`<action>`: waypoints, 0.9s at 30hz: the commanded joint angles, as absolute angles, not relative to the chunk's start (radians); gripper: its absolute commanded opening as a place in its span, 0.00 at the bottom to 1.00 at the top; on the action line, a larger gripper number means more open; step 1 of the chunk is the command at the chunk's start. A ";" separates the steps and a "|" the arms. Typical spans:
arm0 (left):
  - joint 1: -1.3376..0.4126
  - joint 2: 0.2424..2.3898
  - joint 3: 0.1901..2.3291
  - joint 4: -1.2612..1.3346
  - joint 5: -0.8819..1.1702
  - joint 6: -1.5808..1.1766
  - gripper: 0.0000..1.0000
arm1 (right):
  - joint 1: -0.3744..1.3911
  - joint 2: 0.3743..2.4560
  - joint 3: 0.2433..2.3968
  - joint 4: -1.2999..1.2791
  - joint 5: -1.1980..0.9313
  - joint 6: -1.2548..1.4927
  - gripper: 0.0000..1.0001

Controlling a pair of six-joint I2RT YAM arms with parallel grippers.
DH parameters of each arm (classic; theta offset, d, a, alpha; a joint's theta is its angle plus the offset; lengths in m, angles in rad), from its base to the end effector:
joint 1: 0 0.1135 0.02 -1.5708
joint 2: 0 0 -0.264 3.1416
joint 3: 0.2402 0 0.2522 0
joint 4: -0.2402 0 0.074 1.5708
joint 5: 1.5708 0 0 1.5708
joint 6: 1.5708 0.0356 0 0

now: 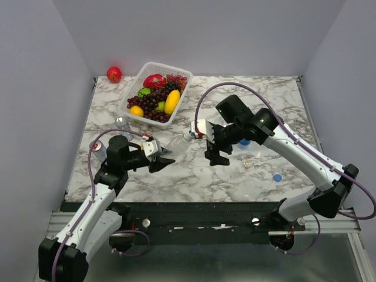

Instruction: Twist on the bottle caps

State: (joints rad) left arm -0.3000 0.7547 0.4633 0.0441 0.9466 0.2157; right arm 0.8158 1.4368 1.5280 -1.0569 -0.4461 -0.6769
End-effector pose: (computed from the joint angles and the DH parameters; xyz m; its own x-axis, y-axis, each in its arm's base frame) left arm 0.1553 -0.0783 0.2582 -0.0306 0.1404 -0.9896 0.9530 0.3028 0.0135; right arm 0.1831 0.2170 0.3699 0.0775 -0.7422 -0.6657 -0.9963 -0.0326 -0.0797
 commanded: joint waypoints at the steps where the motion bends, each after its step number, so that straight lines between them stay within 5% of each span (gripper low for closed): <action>1: -0.298 0.730 0.515 -0.141 0.954 0.443 0.00 | 0.795 1.419 1.646 -1.165 -0.491 -0.725 0.88; 9: -0.299 0.785 0.632 -0.523 0.979 0.882 0.00 | 0.833 1.247 1.531 -0.879 -0.615 -0.954 0.79; 27: -0.301 0.782 0.660 -0.526 1.000 0.893 0.00 | 0.937 1.287 1.439 -0.876 -0.626 -1.267 0.70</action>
